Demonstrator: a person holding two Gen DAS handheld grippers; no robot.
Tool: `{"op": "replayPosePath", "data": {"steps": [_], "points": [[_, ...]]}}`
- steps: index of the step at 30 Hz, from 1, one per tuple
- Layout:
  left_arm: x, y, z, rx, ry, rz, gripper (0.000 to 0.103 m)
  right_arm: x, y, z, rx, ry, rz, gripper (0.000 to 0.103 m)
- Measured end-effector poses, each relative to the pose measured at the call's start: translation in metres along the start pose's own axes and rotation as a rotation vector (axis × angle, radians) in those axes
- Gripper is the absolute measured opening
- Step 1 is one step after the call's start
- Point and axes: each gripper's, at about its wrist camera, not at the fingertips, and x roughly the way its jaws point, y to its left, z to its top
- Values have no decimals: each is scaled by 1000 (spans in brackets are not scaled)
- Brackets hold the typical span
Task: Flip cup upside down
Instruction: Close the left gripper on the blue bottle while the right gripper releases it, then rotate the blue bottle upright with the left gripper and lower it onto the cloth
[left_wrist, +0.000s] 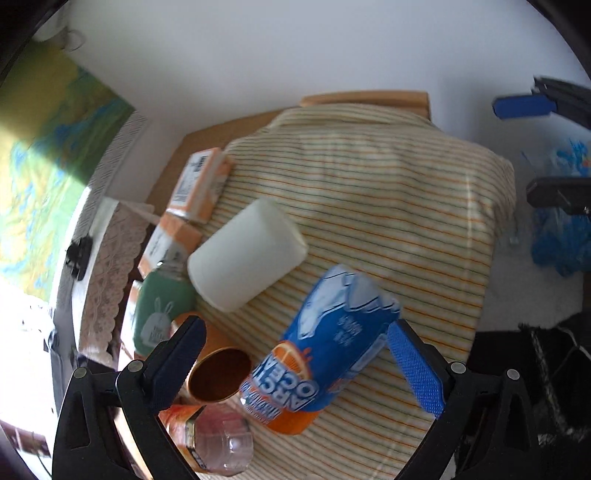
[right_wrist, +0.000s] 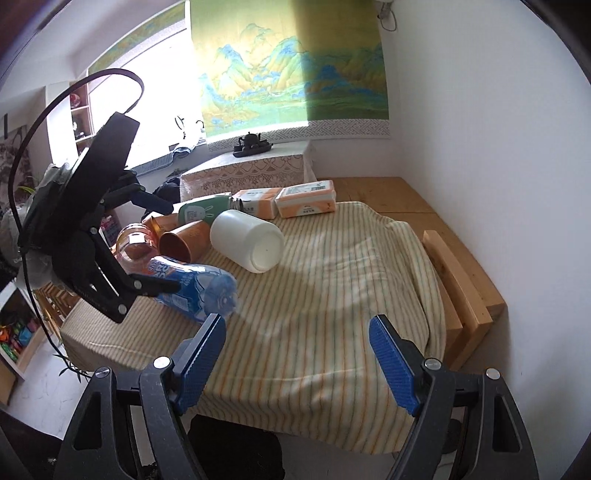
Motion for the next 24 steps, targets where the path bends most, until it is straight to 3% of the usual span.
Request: {"op": "replayPosePath", "data": {"steps": [7,15,21,24], "points": [[22,-29,17,149,88,-26,99,2,-10,-9,33,16,-2,77],[48,-38,23,191,163,-57,88,4,-15,-11,47,27,10,77],[56,-43,20,209,182,-83,74,7,-15,-12,47,32,-3,76],[55,-40,18,202,176,-86,73,9,-15,-12,48,35,-10,77]]}}
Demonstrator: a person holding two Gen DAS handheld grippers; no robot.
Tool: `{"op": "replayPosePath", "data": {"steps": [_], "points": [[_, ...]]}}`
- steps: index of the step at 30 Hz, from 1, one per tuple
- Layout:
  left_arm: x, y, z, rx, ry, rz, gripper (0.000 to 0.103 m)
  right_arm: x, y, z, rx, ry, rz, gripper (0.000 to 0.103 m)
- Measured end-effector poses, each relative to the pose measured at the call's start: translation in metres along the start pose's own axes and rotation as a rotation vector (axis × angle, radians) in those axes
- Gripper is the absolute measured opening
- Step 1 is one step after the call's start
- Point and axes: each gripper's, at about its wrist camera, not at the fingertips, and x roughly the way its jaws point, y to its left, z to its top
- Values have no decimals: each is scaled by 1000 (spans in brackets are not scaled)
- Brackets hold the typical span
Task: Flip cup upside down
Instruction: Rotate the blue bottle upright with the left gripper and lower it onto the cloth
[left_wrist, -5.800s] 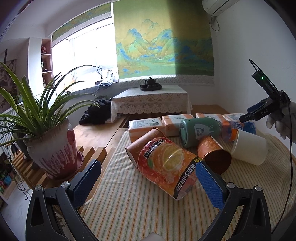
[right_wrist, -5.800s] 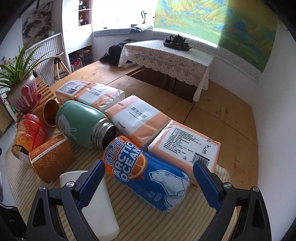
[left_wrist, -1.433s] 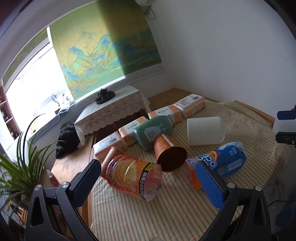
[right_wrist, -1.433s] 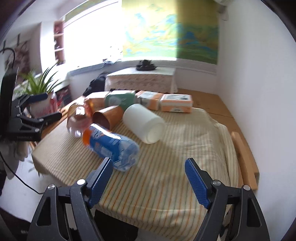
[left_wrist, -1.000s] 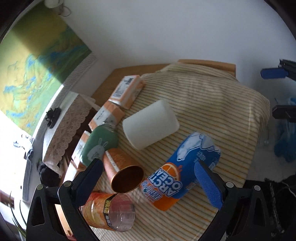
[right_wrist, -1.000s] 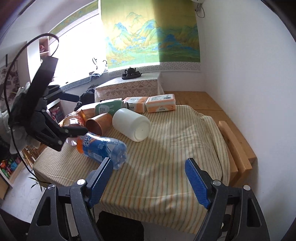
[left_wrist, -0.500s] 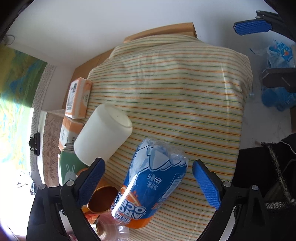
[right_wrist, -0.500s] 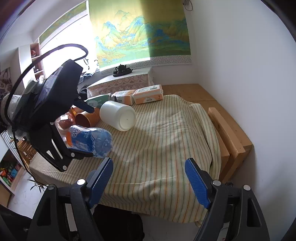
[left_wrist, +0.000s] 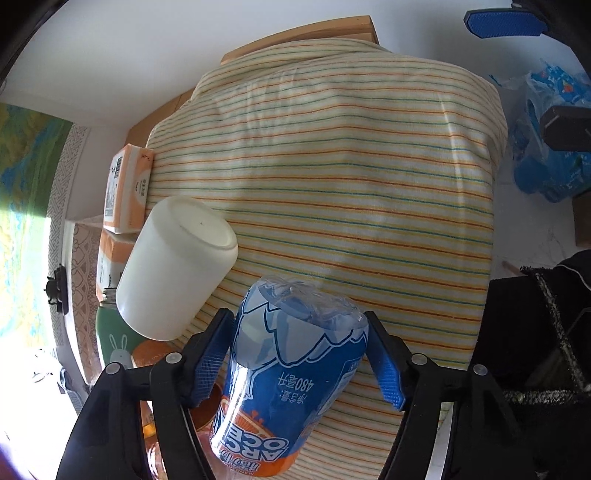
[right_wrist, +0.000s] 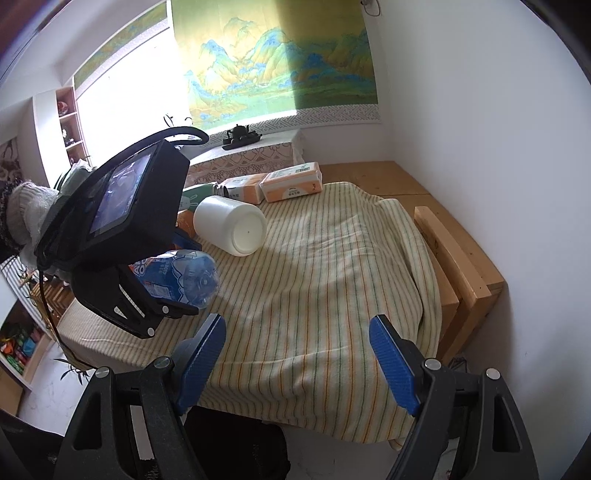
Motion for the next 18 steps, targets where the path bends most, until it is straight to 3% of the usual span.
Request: {"op": "replayPosePath", "data": {"steps": [12,18], "points": [[-39,29,-24,-182,-125,3,73,11,7,-1,-13,36,-68,77],[-65,45,-46,-307,-228,-1,73,17,21,-2,-54,54,-72,77]]}}
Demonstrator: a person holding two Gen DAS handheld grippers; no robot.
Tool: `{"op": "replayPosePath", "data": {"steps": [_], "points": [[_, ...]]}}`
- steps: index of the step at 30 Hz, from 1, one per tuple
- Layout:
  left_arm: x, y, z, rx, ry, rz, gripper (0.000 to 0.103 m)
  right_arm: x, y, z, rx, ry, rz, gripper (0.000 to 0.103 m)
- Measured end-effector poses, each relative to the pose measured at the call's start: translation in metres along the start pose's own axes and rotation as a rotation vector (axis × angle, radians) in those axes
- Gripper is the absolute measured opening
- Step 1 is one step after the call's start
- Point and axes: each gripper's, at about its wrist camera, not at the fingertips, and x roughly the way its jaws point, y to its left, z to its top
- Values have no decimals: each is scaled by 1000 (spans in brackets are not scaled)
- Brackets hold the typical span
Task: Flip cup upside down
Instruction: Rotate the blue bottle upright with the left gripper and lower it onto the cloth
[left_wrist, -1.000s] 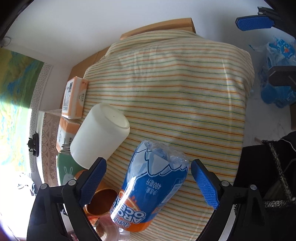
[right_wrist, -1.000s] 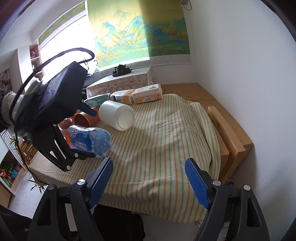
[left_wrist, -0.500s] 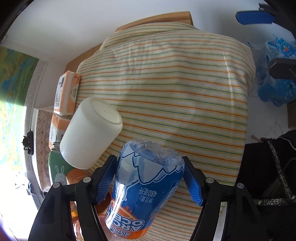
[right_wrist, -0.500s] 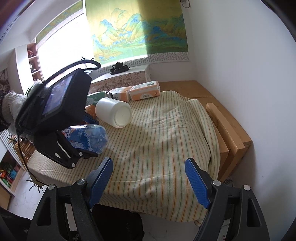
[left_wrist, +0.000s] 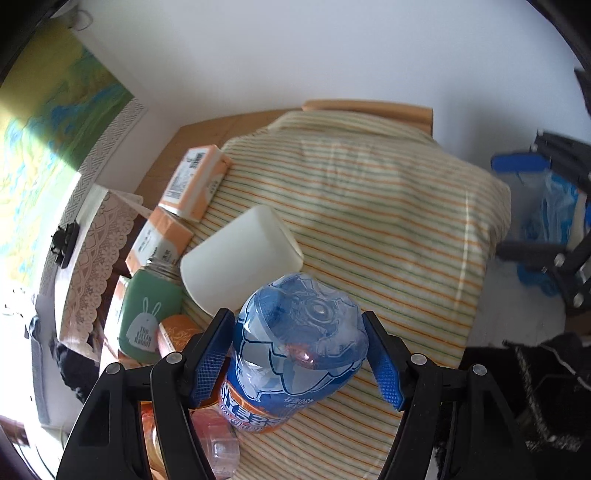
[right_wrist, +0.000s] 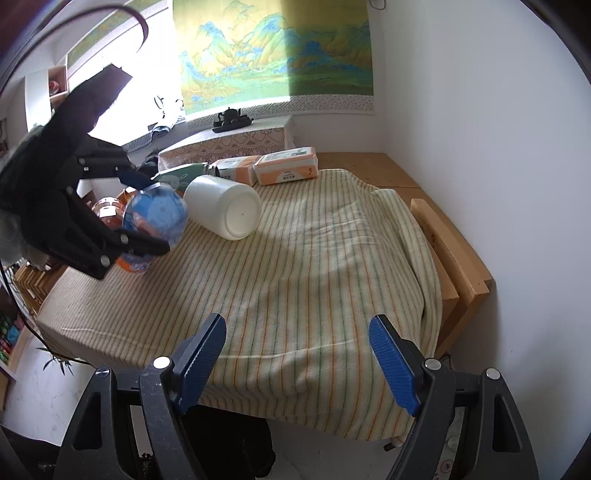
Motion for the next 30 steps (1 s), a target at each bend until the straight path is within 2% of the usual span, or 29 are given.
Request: {"op": "replayPosePath", "data": {"steps": [7,16,23,30], "points": [[-30,20,-18,-205,-164,-62,73,7,16,6,-35,7,27,77],[-38,41,-46,-473,-347,-103,73,13,32,11,-71,8,49,77],[-30,53,-69,-595,-395,-149,73,10,41,12,-90,4,59,77],[-29,60,-83,-618,-403,-153,73,11,46,13,-96,6,68,77]]}}
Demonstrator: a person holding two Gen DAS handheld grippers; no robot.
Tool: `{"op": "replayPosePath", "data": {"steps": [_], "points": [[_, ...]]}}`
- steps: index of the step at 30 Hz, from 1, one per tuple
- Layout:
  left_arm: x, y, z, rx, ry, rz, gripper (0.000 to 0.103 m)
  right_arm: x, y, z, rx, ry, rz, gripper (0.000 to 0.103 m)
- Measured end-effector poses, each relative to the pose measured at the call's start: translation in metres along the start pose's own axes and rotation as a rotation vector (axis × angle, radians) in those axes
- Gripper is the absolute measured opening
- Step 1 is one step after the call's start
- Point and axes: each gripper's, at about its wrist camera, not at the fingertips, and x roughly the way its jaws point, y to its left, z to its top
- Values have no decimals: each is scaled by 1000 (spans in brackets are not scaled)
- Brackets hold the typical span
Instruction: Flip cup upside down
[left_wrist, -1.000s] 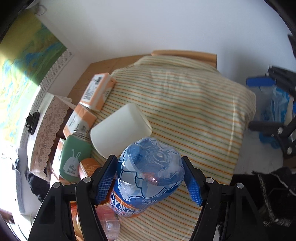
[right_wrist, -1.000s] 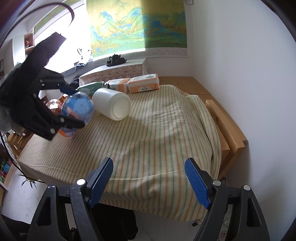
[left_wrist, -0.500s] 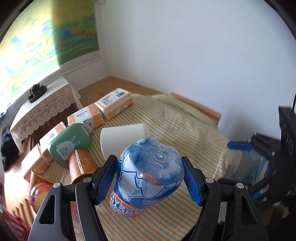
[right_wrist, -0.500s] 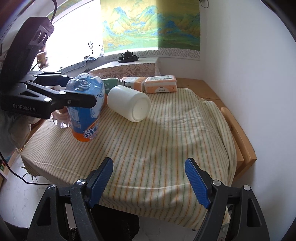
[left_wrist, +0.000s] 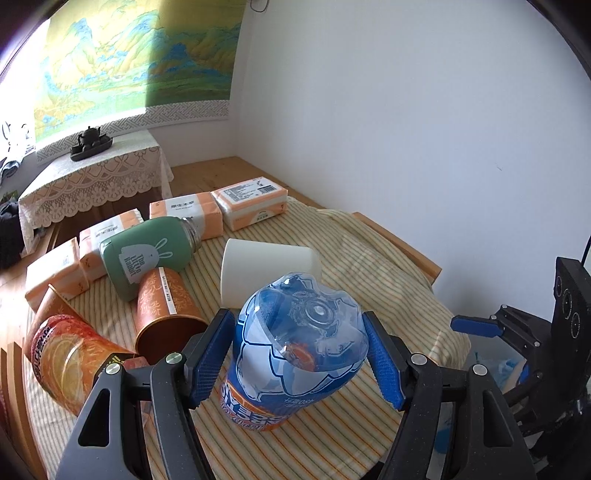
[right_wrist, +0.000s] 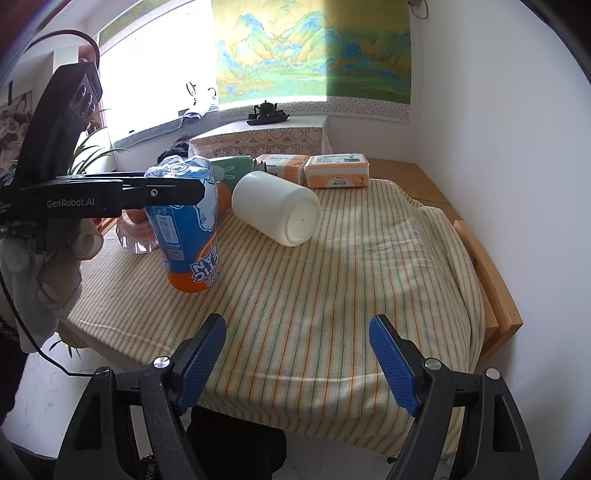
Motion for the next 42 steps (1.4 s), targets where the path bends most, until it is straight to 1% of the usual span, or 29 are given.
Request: {"op": "replayPosePath", "data": {"steps": [2,3,5,7,9,13,19,22,24,26,29,32,33,35,42], "points": [[-1,3,-1,-4,-2,15,74,1,1,1,-2,1,3,77],[-1,4,-2,-7,2,16,79,1,2,1,-4,1,6,77],[0,6,-5,-12,9,24,86,1,3,1,-9,-2,7,77],[0,7,-7,-8,11,37,87,1,5,2,-9,-4,12,77],[-2,8,-8,-8,5,46,91,1,6,2,-8,-7,15,77],[-12,9,-11,-15,-16,78,94,1,10,2,-10,-9,19,77],[-29,7,-18,2,-40,171,95,0,16,4,-9,-24,18,77],[-43,8,-22,-11,-70,215,96,0,19,7,-10,-36,17,77],[-53,8,-26,-18,-92,245,101,-2,21,9,-7,-48,16,77],[-63,10,-32,-32,-110,268,101,-3,23,10,3,-61,21,77],[-78,11,-43,-60,-148,337,101,-3,25,13,17,-86,17,77],[-92,13,-53,-99,-177,385,101,-3,28,16,28,-104,6,77],[-97,14,-56,-110,-191,401,101,-3,29,17,34,-110,7,77],[-109,14,-62,-133,-220,431,101,-3,31,17,42,-125,4,82],[-144,12,-83,-198,-304,507,102,-10,42,18,47,-196,-48,86]]}}
